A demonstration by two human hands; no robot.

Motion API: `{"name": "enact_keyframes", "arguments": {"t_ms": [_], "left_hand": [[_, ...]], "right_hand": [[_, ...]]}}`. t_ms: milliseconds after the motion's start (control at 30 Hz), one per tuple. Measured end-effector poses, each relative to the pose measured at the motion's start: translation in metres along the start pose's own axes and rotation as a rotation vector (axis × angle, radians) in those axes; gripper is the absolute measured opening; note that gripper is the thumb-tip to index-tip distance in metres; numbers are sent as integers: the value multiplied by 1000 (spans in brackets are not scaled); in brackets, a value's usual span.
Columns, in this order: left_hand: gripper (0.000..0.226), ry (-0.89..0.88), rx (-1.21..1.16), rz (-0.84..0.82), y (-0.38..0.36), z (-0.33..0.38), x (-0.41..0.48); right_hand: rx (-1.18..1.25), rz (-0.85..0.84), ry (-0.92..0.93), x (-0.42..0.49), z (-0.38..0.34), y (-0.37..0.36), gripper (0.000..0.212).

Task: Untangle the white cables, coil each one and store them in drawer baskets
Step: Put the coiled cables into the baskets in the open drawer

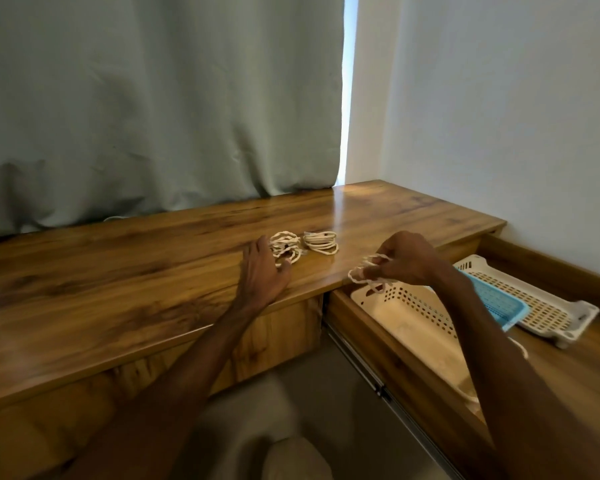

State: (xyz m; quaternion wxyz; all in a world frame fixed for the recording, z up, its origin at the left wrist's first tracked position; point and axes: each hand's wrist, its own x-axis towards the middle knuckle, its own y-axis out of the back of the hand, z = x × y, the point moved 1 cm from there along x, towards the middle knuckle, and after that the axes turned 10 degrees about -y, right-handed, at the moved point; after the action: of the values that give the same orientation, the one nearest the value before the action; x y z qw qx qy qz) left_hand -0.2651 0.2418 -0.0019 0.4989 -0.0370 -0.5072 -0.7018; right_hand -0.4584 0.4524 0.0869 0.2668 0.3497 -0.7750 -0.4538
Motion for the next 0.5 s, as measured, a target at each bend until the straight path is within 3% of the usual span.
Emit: {"name": "enact_keyframes", "arguments": {"t_ms": [233, 500], "left_hand": [[68, 24, 11, -30, 6, 2, -3], [67, 35, 25, -52, 9, 5, -3]], "right_hand": [[-121, -114, -232, -13, 42, -16, 35], [-215, -162, -259, -2, 64, -74, 26]]}}
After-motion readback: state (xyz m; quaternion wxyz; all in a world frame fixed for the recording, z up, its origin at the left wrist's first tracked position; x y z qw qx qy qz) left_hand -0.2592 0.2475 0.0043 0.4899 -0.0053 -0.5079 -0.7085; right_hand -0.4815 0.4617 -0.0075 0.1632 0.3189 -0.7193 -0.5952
